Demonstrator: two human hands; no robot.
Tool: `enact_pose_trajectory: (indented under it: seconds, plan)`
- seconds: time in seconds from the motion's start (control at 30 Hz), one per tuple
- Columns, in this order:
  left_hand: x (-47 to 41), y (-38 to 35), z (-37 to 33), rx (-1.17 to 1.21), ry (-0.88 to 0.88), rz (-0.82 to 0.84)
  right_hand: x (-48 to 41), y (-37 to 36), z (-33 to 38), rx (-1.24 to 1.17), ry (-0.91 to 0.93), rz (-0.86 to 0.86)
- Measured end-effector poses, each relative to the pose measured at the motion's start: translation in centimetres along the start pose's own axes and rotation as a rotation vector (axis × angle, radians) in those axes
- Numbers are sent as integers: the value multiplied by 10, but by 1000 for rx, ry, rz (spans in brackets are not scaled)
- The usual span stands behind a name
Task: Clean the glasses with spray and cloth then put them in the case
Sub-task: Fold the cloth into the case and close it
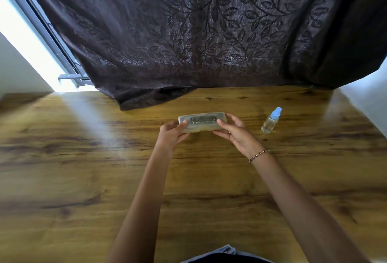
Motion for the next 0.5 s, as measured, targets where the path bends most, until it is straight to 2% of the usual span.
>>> enact_pose_trajectory:
  seconds: [0.17, 0.5]
  plan:
    - [-3, -4, -3, -66, -46, -4, 0, 2, 0, 11, 0, -32]
    - [-5, -8, -2, -78, -27, -44, 3, 4, -3, 25, 4, -71]
Point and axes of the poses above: each hand's wrist, its own x-axis away from the middle knuckle, its own y-axis out of the back of the hand, z = x × y, the point moved 1 cm from there along -x, towards the middle knuckle, and after that the axes turned 14 degrees about y, right-handed, at the moved point
